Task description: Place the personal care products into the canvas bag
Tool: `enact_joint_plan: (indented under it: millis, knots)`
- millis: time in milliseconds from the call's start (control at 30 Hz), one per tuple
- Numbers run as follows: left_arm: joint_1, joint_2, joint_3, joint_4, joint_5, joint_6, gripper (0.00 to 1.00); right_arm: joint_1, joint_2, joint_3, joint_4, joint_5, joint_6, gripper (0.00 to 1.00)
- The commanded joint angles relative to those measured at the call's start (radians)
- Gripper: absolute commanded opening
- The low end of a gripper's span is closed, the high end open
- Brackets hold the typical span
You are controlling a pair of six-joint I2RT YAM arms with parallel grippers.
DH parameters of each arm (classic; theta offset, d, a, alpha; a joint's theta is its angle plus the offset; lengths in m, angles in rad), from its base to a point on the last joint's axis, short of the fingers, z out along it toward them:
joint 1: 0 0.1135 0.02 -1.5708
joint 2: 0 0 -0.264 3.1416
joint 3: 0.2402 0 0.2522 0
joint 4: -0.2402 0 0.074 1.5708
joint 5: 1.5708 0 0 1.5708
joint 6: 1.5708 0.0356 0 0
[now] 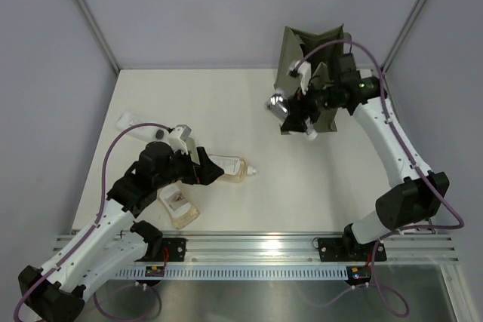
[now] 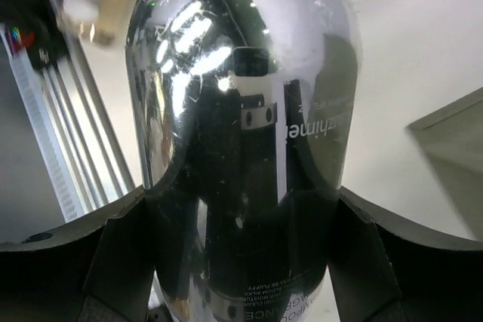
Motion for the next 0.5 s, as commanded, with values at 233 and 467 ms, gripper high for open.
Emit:
enact_joint_plan:
  millis: [233,467]
  knots:
    - [0.003,0.013,0.061,-0.002,0.019,-0.053,0.99,-0.241,0.274,0.668,0.337,0.111,0.406,0.00]
    - [0.003,0.012,0.049,0.037,0.007,-0.087,0.99,-0.241,0.441,0.740,0.597,0.452,0.352,0.00]
